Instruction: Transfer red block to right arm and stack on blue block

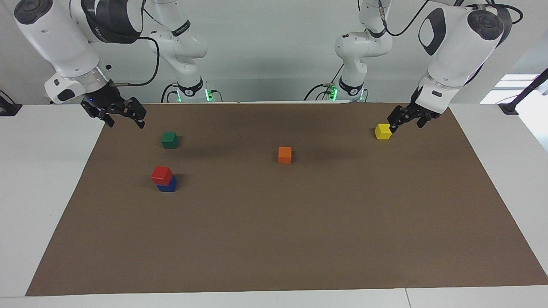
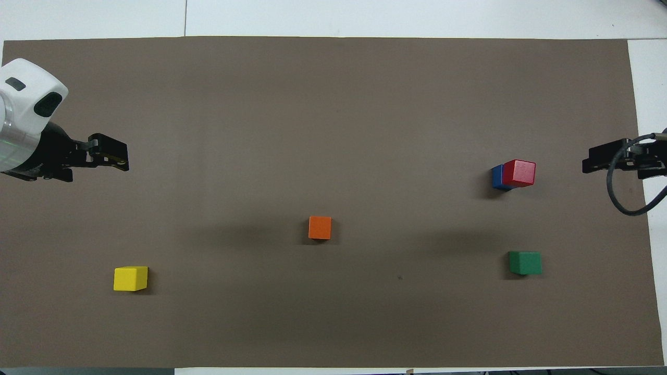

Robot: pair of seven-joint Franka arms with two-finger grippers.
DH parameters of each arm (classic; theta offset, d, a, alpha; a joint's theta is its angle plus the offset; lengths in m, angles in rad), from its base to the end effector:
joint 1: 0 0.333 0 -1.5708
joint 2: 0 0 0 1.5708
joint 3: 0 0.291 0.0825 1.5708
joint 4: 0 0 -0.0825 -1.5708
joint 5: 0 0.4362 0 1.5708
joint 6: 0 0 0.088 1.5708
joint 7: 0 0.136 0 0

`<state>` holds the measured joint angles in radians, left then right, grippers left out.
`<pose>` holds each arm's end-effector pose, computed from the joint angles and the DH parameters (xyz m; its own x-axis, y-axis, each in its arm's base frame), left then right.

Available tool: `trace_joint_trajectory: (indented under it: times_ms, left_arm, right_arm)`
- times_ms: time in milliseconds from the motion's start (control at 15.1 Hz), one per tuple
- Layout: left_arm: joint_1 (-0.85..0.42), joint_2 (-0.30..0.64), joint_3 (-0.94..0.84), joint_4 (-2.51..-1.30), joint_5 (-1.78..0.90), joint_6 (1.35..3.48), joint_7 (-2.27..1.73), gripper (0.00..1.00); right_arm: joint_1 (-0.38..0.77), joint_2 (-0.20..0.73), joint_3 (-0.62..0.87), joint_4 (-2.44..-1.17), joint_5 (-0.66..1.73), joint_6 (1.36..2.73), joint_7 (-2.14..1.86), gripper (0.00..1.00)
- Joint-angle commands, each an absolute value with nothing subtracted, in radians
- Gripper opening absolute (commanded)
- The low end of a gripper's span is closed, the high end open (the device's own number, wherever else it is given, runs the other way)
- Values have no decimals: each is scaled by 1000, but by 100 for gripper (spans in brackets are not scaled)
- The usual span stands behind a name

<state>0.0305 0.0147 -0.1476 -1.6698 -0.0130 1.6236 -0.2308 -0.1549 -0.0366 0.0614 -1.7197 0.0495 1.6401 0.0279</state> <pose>0.6047 -0.0724 0.5142 0.9915 0.1142 -0.0625 0.1145 -0.9934 0.0008 0.5946 -0.0489 0.5204 0.9912 -0.1245 -0.0444 -0.1265 -0.9909 -0.0457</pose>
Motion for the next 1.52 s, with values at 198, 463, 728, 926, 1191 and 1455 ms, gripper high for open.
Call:
trace_joint_trajectory:
  times_ms: [198,463,728,926,1191,1455]
  left_arm:
    - [29,2,-140,-1677,-28,1620,-227,100]
    - [29,2,-140,-1678,-28,1620,-227,100]
    - [29,2,-140,-1678,-28,1620,-227,100]
    - [29,2,-140,-1678,-28,1620,-227,100]
    - [29,2,-140,-1677,-28,1620,-226,100]
    - [29,2,-140,-1678,-28,1620,-226,100]
  right_arm:
    - [-158,-26,66,-1701,32,1618,8,100]
    - [-150,-28,66,-1701,-10,1615,3,100]
    - [-160,-26,66,-1701,-49,1615,-26,100]
    - [-158,-28,67,-1701,-49,1608,-25,100]
    - [-156,-28,67,-1701,-48,1608,-18,100]
    - [-156,-28,67,-1701,-45,1608,-18,100]
